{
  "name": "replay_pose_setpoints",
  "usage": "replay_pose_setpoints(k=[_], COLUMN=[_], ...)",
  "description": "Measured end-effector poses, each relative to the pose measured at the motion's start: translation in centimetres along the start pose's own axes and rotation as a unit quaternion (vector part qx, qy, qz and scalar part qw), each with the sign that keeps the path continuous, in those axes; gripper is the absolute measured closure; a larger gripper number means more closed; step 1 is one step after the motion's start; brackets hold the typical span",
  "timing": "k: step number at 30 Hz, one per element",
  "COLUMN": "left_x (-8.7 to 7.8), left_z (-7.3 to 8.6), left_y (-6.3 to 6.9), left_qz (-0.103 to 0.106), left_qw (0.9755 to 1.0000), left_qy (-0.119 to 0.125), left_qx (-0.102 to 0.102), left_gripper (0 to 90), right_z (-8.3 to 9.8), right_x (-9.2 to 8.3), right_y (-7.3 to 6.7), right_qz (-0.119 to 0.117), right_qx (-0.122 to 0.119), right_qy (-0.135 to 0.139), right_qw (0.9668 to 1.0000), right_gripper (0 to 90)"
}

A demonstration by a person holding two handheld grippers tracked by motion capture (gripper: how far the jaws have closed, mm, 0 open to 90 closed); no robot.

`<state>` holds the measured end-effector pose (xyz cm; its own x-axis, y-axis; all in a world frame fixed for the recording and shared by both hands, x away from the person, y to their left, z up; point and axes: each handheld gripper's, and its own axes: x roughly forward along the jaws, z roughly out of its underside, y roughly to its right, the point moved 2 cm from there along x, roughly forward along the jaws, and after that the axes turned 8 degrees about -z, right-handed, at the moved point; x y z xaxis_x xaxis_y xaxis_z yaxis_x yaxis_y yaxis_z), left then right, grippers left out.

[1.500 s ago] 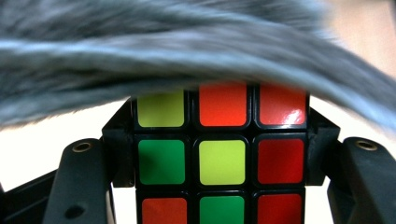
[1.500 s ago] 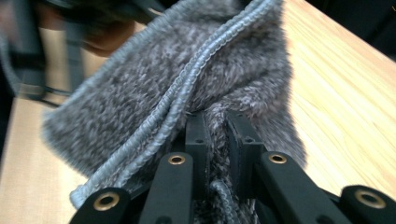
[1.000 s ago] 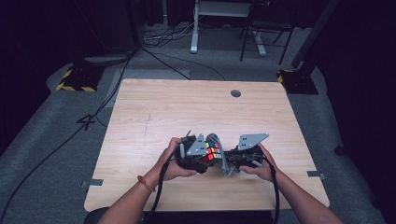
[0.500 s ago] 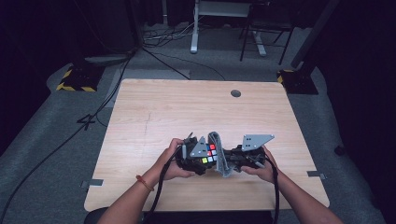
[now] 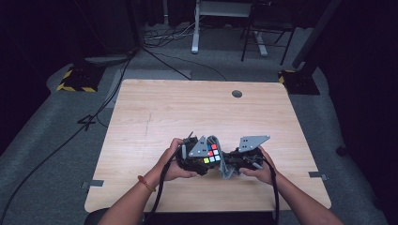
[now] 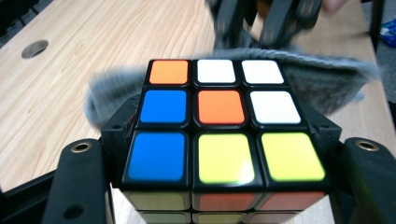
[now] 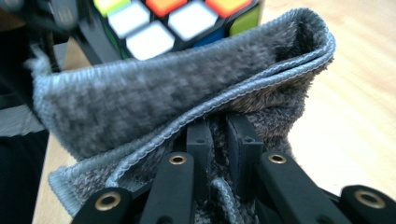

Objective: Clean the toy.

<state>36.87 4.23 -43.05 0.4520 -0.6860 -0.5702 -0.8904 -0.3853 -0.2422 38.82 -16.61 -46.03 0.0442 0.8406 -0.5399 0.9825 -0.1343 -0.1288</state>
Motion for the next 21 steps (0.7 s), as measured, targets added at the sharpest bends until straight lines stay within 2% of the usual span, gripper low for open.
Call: replay_pose_setpoints(k=[4, 6, 8, 11, 15, 18, 21], left_x=[-0.3, -0.4, -0.4, -0.1, 0.5, 1.0, 1.2], left_z=[0.1, 0.0, 0.1, 0.4, 0.7, 0.7, 0.6], left_y=[-0.3, -0.3, -0.2, -0.2, -0.1, 0.3, 0.6], left_qz=[0.002, 0.004, 0.004, -0.001, -0.018, -0.020, -0.008], left_qw=[0.9999, 0.9998, 0.9999, 1.0000, 0.9997, 0.9993, 0.9996], left_qy=[0.011, 0.016, 0.010, -0.001, -0.017, -0.028, -0.025], left_qx=[-0.009, -0.011, -0.004, -0.003, -0.001, 0.009, 0.007], left_gripper=[33.0, 32.9, 32.9, 32.8, 32.7, 32.7, 32.9], right_z=[0.1, 0.1, 0.0, -0.5, -1.2, -1.6, -1.7], right_x=[0.5, 0.5, 0.5, -0.2, -1.8, -2.5, -2.8], right_y=[-0.1, -0.3, -0.5, -0.7, -0.9, -1.0, -1.0], right_qz=[-0.011, -0.021, -0.020, -0.008, 0.002, 0.006, 0.010], right_qx=[-0.001, 0.005, -0.005, -0.018, -0.023, -0.028, -0.026], right_qy=[-0.016, -0.012, -0.011, 0.002, 0.043, 0.066, 0.075], right_qw=[0.9998, 0.9997, 0.9997, 0.9998, 0.9988, 0.9974, 0.9968], right_gripper=[81.2, 81.3, 81.4, 81.7, 81.7, 81.8, 81.8])
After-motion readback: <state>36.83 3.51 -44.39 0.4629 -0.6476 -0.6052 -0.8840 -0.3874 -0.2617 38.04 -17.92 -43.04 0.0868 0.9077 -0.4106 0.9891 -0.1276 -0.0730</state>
